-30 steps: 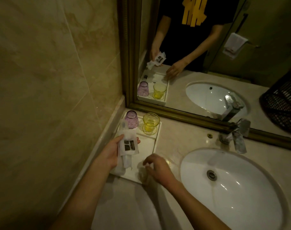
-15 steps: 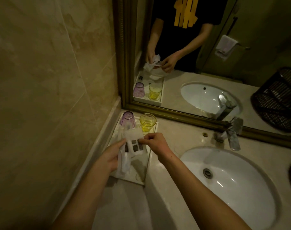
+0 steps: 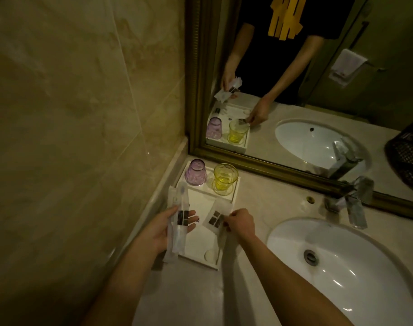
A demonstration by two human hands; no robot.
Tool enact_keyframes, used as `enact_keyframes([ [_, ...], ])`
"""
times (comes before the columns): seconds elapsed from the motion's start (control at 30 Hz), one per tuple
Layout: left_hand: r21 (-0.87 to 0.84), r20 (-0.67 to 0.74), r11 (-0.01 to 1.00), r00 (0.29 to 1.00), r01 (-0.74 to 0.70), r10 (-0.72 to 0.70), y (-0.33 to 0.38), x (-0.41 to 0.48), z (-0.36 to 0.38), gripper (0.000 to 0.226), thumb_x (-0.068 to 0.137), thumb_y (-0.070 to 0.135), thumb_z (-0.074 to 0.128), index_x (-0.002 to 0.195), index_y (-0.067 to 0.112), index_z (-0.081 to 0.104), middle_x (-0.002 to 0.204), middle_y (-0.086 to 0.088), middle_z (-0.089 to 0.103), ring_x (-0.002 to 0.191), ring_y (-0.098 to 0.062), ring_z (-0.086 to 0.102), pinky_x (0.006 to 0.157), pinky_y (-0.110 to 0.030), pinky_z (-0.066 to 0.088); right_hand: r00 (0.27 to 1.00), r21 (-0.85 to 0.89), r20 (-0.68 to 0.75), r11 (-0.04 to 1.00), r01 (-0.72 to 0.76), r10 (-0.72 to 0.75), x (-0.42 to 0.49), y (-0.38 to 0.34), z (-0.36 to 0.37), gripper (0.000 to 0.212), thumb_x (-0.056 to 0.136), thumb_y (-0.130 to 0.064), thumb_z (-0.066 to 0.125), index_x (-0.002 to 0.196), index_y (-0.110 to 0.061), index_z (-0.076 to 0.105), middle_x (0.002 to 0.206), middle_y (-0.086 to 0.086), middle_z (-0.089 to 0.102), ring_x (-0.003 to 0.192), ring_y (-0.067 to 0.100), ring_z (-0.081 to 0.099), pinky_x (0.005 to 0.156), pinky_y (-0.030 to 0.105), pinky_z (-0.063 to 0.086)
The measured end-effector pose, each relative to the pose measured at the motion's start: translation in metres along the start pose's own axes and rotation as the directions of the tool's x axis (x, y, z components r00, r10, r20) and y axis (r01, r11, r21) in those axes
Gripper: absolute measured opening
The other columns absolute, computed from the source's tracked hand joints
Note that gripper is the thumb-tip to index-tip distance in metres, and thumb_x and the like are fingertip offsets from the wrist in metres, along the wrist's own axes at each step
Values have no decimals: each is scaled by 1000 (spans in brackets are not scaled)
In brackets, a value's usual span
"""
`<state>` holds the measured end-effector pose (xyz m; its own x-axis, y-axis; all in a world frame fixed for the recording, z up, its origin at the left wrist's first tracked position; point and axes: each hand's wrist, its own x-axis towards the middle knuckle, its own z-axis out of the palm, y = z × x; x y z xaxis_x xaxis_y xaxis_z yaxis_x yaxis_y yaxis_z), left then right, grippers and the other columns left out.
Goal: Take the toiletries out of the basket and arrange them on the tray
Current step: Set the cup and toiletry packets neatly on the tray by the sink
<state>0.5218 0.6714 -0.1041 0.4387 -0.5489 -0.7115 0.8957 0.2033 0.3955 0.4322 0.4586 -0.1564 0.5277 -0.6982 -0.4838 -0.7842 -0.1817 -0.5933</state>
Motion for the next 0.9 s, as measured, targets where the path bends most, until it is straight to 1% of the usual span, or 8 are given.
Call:
enact_keyframes([
  [0.17, -11, 33, 1000, 999, 25, -25, -4, 3, 3, 40, 100, 16, 47, 131, -8, 54, 125, -32, 63, 120, -43, 59, 89, -48, 53, 980, -456, -26, 875, 165, -199, -3, -8, 4, 32, 93, -33, 59, 118, -13, 63, 110, 10, 71, 101, 32, 71, 81, 39, 56],
  [0.23, -7, 50, 999, 998, 33, -33, -4, 5, 4, 39, 101, 16, 45, 130, -9, 55, 122, -30, 64, 115, -42, 62, 86, -48, 58, 968, -498, -23, 843, 204, -248, -3, -10, 1, 33, 95, -33, 59, 121, -13, 58, 112, 11, 69, 102, 34, 69, 80, 39, 54],
  [0.3, 3, 61, 999, 997, 40, -40, -4, 9, 5, 37, 102, 16, 45, 126, -8, 57, 121, -29, 66, 109, -40, 65, 78, -45, 63, 948, -384, -55, 883, 269, -313, -4, -14, -2, 26, 95, -33, 64, 110, -12, 60, 100, 10, 69, 91, 31, 69, 76, 38, 53],
  [0.43, 49, 54, 997, 996, 63, -66, -7, 18, 8, 37, 102, 19, 48, 109, -10, 70, 109, -28, 74, 96, -35, 75, 75, -43, 62, 893, 67, -51, 891, 449, -447, -20, -39, -10, 23, 92, -28, 72, 77, -12, 64, 67, -1, 61, 60, 7, 54, 60, 23, 43],
  [0.53, 103, 68, 991, 993, 84, -91, -12, 23, 12, 39, 101, 20, 48, 108, -9, 72, 111, -26, 74, 100, -34, 74, 76, -42, 63, 920, 348, 94, 879, 327, -380, -34, -69, -19, 27, 93, -32, 73, 95, -5, 76, 91, 15, 74, 77, 12, 60, 70, 28, 46],
  [0.67, 134, 103, 988, 990, 80, -94, -17, 20, 16, 37, 96, 18, 55, 119, -8, 67, 123, -27, 69, 111, -37, 69, 77, -44, 62, 909, 340, 330, 930, 136, -254, -35, -85, -34, 38, 93, -31, 73, 117, -2, 74, 92, 0, 68, 79, 8, 56, 65, 23, 41],
  [0.77, 175, 119, 983, 990, 61, -83, -18, 11, 18, 45, 86, 20, 62, 122, -6, 66, 127, -25, 67, 116, -36, 67, 80, -45, 61, 896, 312, 411, 950, 34, -167, -31, -80, -35, 43, 92, -31, 75, 123, -1, 71, 107, 7, 67, 87, 13, 57, 68, 25, 42],
  [0.9, 148, 78, 987, 994, 61, -73, -19, 2, 11, 48, 91, 20, 61, 132, -6, 56, 130, -27, 65, 120, -39, 64, 84, -49, 60, 852, 405, 492, 913, -43, -178, -33, -73, -28, 18, 89, -20, 77, 103, -8, 73, 98, 8, 66, 92, 21, 55, 79, 34, 40],
])
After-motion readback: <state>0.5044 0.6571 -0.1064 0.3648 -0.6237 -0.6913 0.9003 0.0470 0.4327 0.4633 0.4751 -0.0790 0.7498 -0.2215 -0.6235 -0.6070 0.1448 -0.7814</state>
